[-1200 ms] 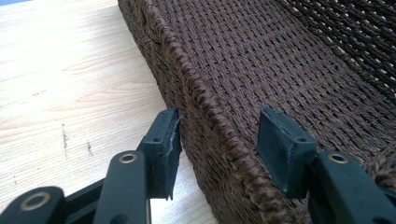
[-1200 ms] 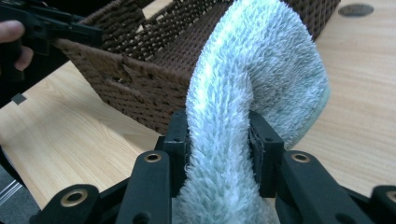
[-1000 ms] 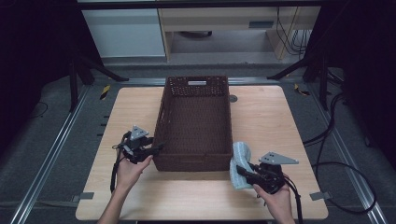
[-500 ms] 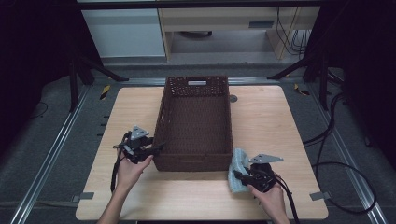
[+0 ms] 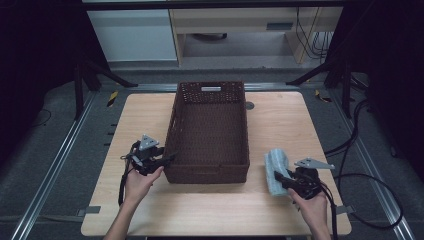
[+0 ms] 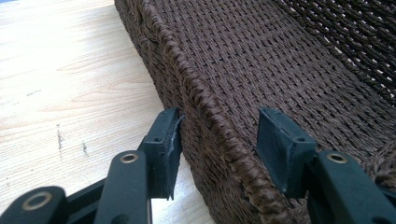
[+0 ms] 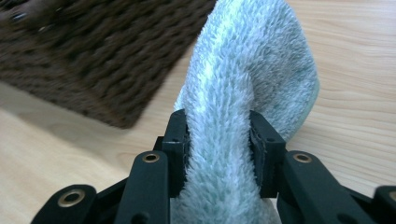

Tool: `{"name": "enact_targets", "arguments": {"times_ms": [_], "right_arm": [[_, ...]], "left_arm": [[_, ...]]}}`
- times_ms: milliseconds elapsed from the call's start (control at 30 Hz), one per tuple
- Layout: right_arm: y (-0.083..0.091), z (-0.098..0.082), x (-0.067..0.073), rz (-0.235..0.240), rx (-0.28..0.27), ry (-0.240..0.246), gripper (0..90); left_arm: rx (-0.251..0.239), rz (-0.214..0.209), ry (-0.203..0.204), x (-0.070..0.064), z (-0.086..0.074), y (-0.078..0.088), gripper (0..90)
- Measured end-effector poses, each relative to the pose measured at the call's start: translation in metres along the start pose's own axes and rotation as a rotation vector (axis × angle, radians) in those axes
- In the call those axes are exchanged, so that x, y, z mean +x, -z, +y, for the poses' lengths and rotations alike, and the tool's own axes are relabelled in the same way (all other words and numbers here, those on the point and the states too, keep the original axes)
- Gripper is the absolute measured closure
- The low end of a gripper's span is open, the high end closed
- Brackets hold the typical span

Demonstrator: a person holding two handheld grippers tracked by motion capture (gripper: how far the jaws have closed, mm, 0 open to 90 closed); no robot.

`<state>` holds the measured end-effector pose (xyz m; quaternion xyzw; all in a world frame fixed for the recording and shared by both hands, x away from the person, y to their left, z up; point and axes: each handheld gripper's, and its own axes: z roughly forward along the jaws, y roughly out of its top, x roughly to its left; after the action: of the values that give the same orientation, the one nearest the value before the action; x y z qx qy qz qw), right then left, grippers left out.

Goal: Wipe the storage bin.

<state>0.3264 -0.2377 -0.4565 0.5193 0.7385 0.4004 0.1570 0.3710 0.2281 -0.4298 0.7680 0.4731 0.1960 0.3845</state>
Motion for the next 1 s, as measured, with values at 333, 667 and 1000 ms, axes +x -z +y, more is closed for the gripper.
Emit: {"name": "enact_targets", "arguments": {"times_ms": [333,667,1000], "right_arm": [[0.005,-0.004,-0.026,-0.118,0.028,-0.017,64.5],[-0.007,-0.012,-0.039,-0.166,0.081,-0.040,57.8],[-0.003,-0.007,-0.039,-0.187,0.018,-0.040,40.0]], "left_arm": [[0.001,-0.002,-0.003,0.001,0.001,0.002,50.8],[0.007,-0.003,-0.007,0.000,0.001,0.002,54.1],[0.015,-0.016,0.003,-0.001,0.002,0.002,65.6]]}}
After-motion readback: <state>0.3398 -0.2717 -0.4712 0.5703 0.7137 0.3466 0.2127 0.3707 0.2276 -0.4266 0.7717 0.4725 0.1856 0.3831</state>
